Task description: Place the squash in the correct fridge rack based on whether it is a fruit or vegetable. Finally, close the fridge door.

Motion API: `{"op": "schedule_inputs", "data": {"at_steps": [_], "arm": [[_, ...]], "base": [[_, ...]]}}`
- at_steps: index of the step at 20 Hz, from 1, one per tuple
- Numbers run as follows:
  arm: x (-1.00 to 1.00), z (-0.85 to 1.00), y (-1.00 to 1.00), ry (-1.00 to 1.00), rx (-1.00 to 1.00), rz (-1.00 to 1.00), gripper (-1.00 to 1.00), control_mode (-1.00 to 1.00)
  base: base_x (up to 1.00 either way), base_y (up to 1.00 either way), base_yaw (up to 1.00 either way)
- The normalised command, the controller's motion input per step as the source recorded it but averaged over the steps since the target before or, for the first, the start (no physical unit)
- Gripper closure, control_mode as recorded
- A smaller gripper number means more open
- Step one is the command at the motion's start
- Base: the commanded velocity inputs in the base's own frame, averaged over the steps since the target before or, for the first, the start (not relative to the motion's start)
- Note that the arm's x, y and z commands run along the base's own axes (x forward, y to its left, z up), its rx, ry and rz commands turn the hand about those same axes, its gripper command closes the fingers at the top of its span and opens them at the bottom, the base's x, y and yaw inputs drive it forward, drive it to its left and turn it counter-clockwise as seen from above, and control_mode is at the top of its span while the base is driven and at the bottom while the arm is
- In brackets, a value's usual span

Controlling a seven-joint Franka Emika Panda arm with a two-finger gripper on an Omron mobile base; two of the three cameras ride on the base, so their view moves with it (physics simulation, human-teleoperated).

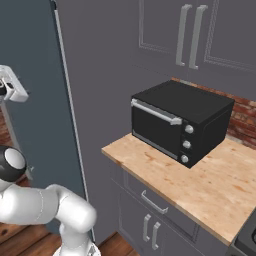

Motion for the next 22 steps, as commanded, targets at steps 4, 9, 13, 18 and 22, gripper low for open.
{"op": "schedule_inputs", "data": {"at_steps": [4, 9, 13, 18, 22], "arm": [[0.24, -0.01, -0.34, 0.00, 0.00, -0.16, -1.00, -1.00], [0.22, -0.06, -0.39, 0.00, 0.00, -0.14, -1.00, -1.00], [0.24, -0.11, -0.43, 0.00, 0.00, -0.13, -1.00, -1.00], [0.27, -0.12, -0.43, 0.00, 0.00, -0.12, -1.00, -1.00], [0.24, -0.13, -0.43, 0.00, 0.00, -0.12, -1.00, -1.00]], "base": [[0.00, 0.00, 0.00], [0.00, 0.00, 0.00], [0.00, 0.00, 0.00], [0.00, 0.00, 0.00], [0.00, 0.00, 0.00]]}}
